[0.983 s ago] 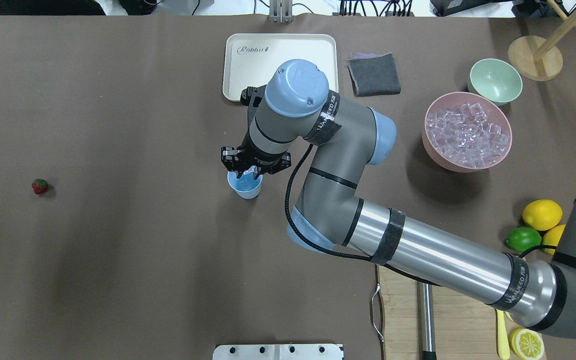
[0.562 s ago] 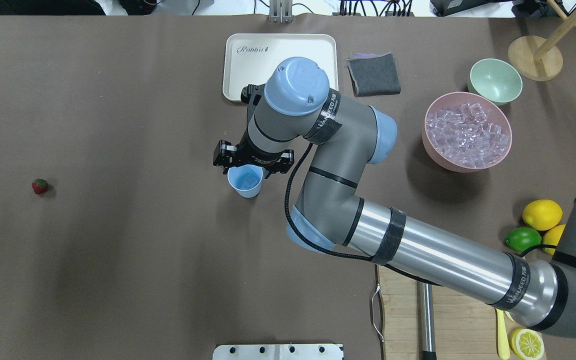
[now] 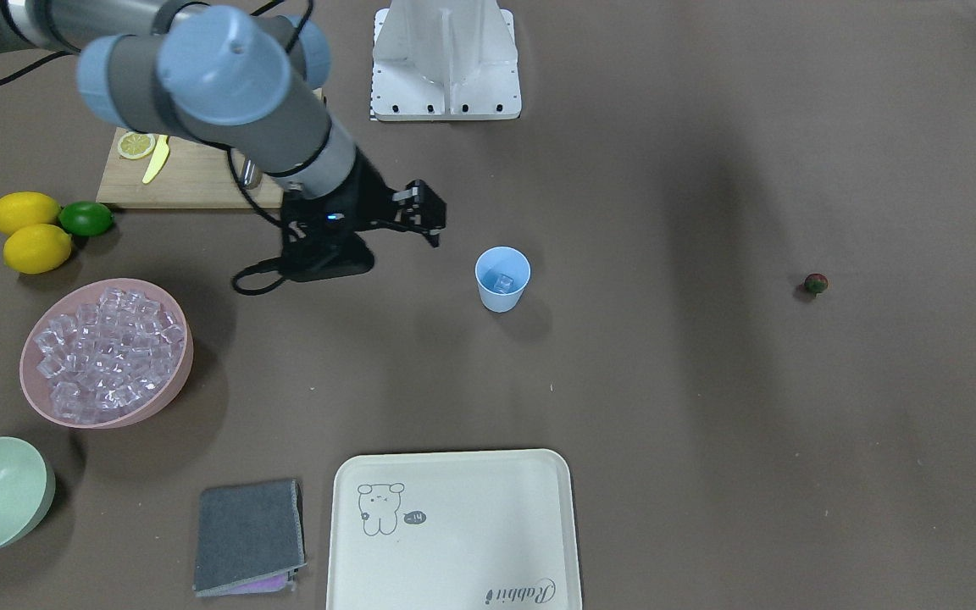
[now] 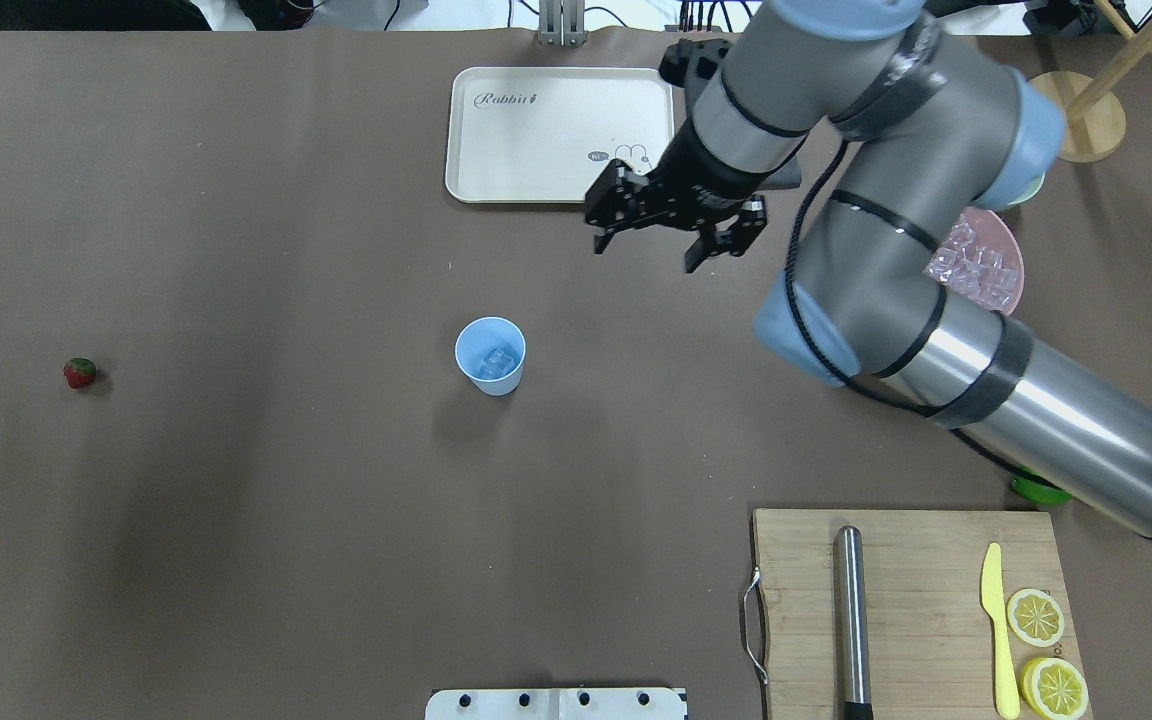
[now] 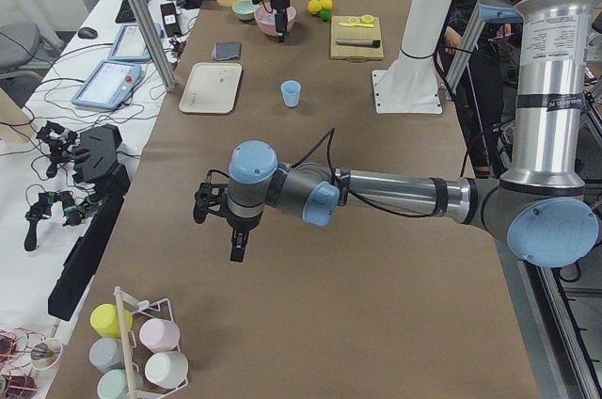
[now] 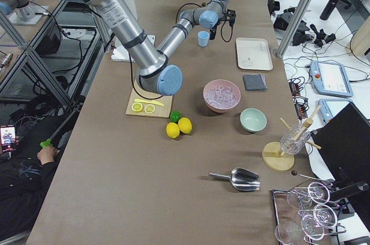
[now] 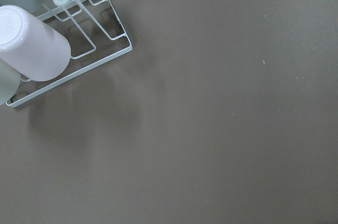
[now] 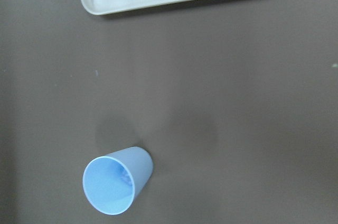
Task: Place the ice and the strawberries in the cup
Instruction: 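Move the right gripper back over the pink bowl of ice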
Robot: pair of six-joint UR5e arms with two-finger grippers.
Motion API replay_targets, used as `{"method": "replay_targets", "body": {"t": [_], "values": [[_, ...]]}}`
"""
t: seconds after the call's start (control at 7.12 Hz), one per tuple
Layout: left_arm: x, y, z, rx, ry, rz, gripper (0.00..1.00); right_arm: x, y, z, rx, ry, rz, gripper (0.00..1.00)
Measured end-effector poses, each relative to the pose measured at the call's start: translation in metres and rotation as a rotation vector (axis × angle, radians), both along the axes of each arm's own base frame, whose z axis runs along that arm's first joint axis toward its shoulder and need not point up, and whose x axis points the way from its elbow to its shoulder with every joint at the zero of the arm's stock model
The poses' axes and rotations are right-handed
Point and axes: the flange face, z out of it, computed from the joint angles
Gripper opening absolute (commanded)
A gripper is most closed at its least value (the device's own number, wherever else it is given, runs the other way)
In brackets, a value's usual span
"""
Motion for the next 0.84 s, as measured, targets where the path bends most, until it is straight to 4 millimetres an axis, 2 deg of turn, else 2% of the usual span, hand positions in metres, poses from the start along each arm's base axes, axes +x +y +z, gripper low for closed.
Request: {"method": "replay_targets", "body": {"t": [0.28, 0.42, 0.7, 0.84], "values": [[0.0, 0.002, 0.002, -0.002, 0.0, 0.0, 0.98, 0.083, -0.028, 0.071, 0.084, 0.131, -0.019, 0.99], [0.0, 0.003, 0.002, -0.002, 0.0, 0.0, 0.98, 0.112, -0.036, 0.099, 0.121, 0.191, -0.04, 0.98], [0.0, 0.004, 0.003, -0.001, 0.001, 0.001, 0.98, 0.148, -0.048, 0.137, 0.127, 0.269, -0.031, 0.98], [0.0, 0.005, 0.004, -0.002, 0.001, 0.001, 0.98, 0.157, -0.054, 0.155, 0.091, 0.318, 0.015, 0.98]]}}
